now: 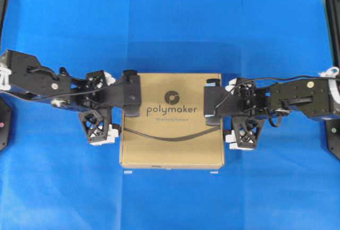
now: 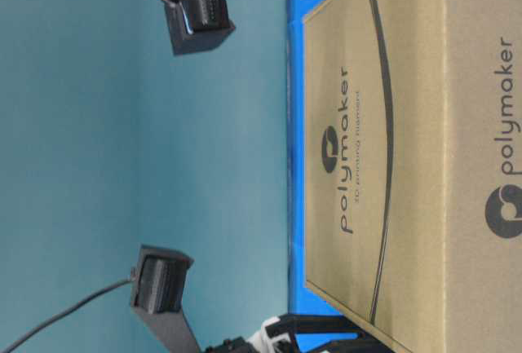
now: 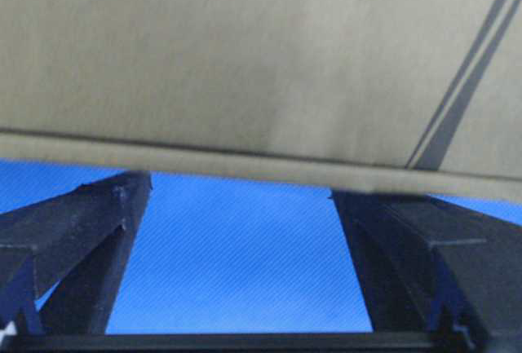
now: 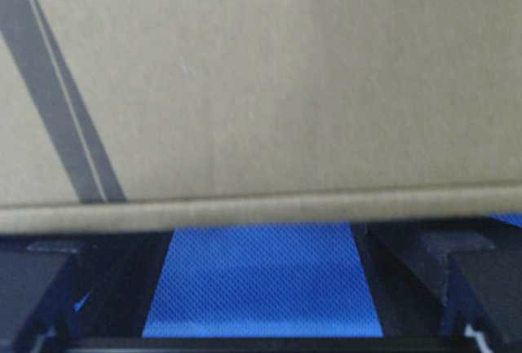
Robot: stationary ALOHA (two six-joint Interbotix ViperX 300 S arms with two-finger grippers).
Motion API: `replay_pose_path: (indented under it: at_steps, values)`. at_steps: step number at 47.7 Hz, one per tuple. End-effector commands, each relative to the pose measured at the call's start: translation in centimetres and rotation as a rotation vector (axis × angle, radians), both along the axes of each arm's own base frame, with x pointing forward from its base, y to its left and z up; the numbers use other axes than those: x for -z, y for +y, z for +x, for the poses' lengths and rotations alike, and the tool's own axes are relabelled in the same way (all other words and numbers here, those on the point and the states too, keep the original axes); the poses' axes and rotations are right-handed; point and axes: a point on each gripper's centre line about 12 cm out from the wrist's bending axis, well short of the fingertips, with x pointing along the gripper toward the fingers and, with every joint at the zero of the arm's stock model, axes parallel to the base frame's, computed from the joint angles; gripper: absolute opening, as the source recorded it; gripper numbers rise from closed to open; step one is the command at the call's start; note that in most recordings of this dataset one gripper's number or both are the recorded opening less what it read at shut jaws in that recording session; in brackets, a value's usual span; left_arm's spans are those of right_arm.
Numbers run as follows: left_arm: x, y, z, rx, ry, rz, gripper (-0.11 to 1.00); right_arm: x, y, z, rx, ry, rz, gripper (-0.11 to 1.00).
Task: Lift up the cardboard box by clamping it between your arms.
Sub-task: 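Lower the clamped box back onto the table with both grippers, then release the box and pull both grippers outward away from it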
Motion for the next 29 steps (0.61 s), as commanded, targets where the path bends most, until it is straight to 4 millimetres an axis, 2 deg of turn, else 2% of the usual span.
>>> replay_pose_path:
  at_steps: [1,8,21,29]
  values:
    - [-0.7,0.0,-0.2,-0.003,-0.026,-0.001,0.87,-1.0,-0.1,-0.4,0.014,-0.036,0.003,0.99]
    - [-0.9,-0.2,-1.1,0.0,-0.028,0.0,0.87,-1.3,0.1,-1.8,0.021,-0.044,0.008,0.99]
    - [-2.8,-0.4,-3.4,0.004,-0.086,0.007,0.87,-2.7,0.1,-3.2,0.024,-0.108,0.004,0.99]
    - [-5.2,-0.5,-4.2,0.004,-0.167,0.014,0.87,-4.6,-0.4,-3.2,0.039,-0.189,-0.003,0.99]
